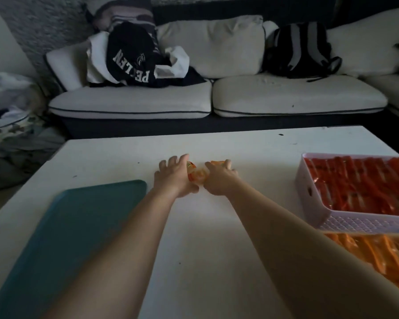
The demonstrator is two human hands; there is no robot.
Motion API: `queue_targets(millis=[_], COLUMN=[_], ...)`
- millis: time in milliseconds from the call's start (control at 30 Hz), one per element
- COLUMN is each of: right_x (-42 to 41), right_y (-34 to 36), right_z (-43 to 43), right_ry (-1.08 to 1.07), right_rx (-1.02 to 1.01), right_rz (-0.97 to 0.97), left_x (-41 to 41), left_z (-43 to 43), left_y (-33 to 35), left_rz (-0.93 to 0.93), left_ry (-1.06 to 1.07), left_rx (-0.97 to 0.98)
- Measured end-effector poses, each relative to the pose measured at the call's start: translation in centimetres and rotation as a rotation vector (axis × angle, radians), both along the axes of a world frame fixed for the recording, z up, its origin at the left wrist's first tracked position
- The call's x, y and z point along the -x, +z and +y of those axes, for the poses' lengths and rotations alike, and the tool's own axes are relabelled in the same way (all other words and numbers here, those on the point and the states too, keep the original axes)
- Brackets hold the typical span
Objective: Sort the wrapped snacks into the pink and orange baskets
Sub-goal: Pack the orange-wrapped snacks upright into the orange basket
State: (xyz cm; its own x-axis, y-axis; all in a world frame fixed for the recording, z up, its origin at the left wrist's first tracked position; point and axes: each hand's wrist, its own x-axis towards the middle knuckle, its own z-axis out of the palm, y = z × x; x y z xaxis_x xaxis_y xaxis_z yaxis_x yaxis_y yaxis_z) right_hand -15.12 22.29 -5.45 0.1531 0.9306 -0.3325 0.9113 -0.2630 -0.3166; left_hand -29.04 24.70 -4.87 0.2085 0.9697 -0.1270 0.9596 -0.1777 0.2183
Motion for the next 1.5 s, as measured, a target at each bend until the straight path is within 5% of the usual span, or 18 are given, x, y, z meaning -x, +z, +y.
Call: queue_targets(millis=[100, 333, 500, 667, 767, 933, 1133, 1500], right_x=[0.6, 1.1, 0.4, -3.0, -6.7, -12.4, -18.2, -21.2], right_y=[-2.1, -1.5, 2.2, 7.7, 10.0, 10.8, 9.9, 9.3], right_z=[1.7, -1.0, -7.9, -17.8, -23.4, -31.0, -35.2, -35.2], right_ry=[-0.056, -0.062, -0.235, -0.360, -0.326, -0.341, -0.235, -0.304], right_rx=[0.010, -0.132, -0.195, -0.244, -0.331, -0.484, -0.346, -0.491], right_rz=[0.009, 0.129, 0.630, 0.961, 0.910, 0.578, 0.159, 0.163], left_x=[0.3, -0.3, -0.5, -2.9, -7.1, -15.4, -18.4, -17.4], left_z=[2.4, -0.9, -7.1, -16.1, -21.0, -26.9, -30.2, -31.2], left_y=[-1.7, -2.3, 0.8, 5.1, 7.6, 8.5, 8.7, 6.7], left_rz=[0.051, -0.164, -0.646, -0.992, -1.081, -0.956, -0.417, -0.336], left_ry=[0.003, 0.065, 0.238, 0.175, 0.136, -0.022, -0.179, -0.201], left_rx=[0.121, 0.017, 0.296, 0.533, 0.547, 0.385, 0.096, 0.030])
